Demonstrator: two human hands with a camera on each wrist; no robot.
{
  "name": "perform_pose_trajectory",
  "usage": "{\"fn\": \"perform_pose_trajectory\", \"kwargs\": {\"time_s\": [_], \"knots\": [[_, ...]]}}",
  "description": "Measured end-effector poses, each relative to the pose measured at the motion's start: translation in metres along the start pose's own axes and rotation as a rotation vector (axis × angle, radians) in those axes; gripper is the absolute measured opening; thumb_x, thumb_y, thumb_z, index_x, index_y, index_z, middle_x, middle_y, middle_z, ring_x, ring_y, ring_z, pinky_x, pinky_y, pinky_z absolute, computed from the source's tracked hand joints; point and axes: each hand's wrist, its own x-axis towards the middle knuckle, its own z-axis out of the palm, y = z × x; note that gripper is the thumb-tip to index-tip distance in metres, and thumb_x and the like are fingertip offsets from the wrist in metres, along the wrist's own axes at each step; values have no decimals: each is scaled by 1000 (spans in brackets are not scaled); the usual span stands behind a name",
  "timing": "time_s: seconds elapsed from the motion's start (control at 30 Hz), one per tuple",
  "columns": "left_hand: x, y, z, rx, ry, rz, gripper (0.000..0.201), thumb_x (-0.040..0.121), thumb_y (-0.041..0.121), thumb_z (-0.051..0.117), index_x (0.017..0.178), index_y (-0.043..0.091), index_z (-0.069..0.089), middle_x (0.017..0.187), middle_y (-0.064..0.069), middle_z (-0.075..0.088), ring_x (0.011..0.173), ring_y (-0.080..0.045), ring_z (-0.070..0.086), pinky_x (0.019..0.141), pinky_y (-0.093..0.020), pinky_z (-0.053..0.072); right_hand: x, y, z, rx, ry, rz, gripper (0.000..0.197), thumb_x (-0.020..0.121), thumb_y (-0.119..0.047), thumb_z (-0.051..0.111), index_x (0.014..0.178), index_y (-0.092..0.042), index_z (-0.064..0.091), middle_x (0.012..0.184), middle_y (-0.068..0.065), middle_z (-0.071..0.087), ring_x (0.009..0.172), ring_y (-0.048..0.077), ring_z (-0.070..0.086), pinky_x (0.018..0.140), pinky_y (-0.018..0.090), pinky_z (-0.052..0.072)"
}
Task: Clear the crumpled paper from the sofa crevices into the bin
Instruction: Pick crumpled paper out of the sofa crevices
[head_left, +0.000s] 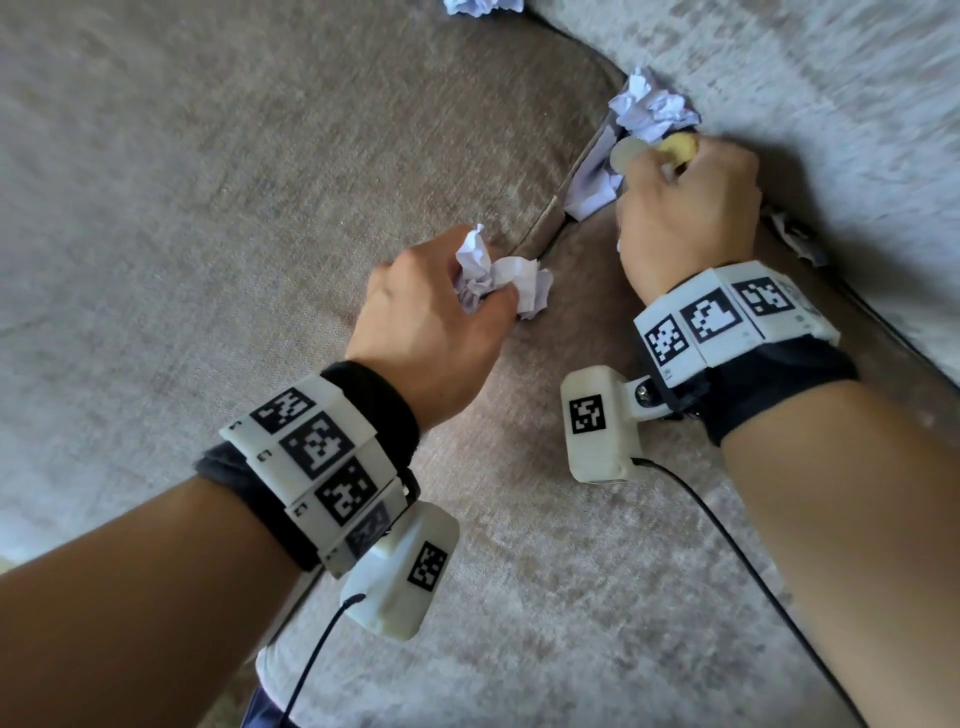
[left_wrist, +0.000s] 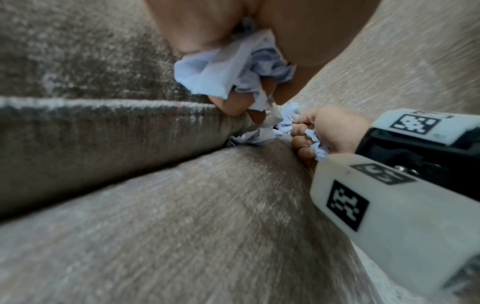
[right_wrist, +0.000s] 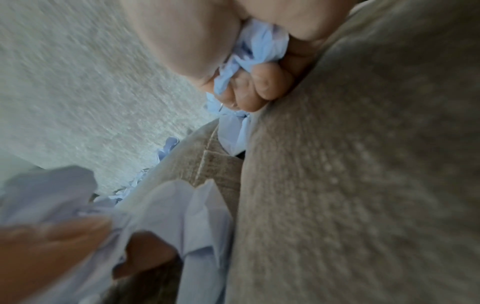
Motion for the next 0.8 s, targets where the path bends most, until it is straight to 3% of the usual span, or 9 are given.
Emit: {"fn": "perform_pose_trajectory", "kwargs": {"time_s": [0.1, 0.17, 0.23, 0.37, 0.43, 0.5, 0.6, 0.7, 0.8], "knots": [[-3, 0, -1, -28, -3, -36, 30, 87, 24, 64, 66, 16, 45, 50, 10, 43, 50, -7, 42, 45, -17, 31, -9, 7, -3, 81, -17, -3, 20, 78, -26, 44, 61, -14, 47, 75, 19, 66, 73, 42, 61, 71, 48, 53], [-7, 0, -2, -43, -12, -63, 29, 87, 26, 64, 66, 18, 46, 49, 12, 47, 49, -6, 44, 49, -21, 33, -20, 13, -10, 100, -59, -24, 23, 76, -25, 46, 62, -7, 49, 64, 19, 63, 65, 44, 56, 65, 50, 53], [-11, 2, -3, -51, -22, -76, 26, 87, 28, 64, 68, 19, 49, 49, 13, 51, 51, -7, 49, 53, -26, 36, -31, 19, -19, 131, -94, -25, 27, 76, -25, 48, 68, 0, 53, 58, 15, 61, 59, 41, 55, 61, 46, 53], [-21, 15, -5, -23, -65, -39, 19, 85, 30, 65, 74, 22, 51, 53, 16, 58, 49, -6, 52, 50, -26, 39, -58, 37, -44, 243, -113, -2, 24, 86, -15, 51, 70, 2, 54, 45, -2, 55, 43, 21, 53, 50, 29, 44], [-26, 24, -3, -27, -134, 4, 7, 84, 28, 64, 88, 29, 59, 69, 7, 68, 57, -20, 62, 50, -38, 51, -73, 45, -56, 290, -108, 44, 22, 87, -12, 51, 67, -2, 56, 43, -2, 54, 38, 17, 50, 45, 25, 39], [-33, 34, 2, -19, -206, 38, 23, 84, 27, 62, 103, 40, 65, 82, -4, 73, 65, -31, 66, 52, -46, 57, -89, 55, -67, 349, -101, 90, 25, 85, -10, 50, 61, -12, 55, 39, -3, 50, 36, 18, 47, 42, 24, 34], [-47, 55, 12, 47, -272, 126, 11, 87, 28, 61, 85, 30, 72, 71, 1, 71, 64, -24, 67, 54, -41, 56, -114, 71, -86, 443, -86, 135, 34, 86, -7, 49, 56, -23, 49, 37, -6, 44, 35, 17, 41, 40, 23, 30], [-63, 72, 23, 51, -307, 207, 27, 89, 26, 62, 63, 21, 61, 59, -6, 61, 59, -32, 63, 50, -43, 51, -142, 85, -107, 461, -65, 161, 38, 88, -10, 50, 53, -23, 50, 44, -5, 49, 37, 17, 43, 40, 26, 32], [-84, 84, 35, 41, -365, 261, 30, 86, 24, 60, 58, 15, 51, 58, -13, 56, 57, -38, 57, 50, -46, 50, -173, 104, -125, 499, -7, 190, 31, 85, -14, 50, 54, -17, 52, 50, 3, 54, 40, 20, 45, 43, 29, 34]]}}
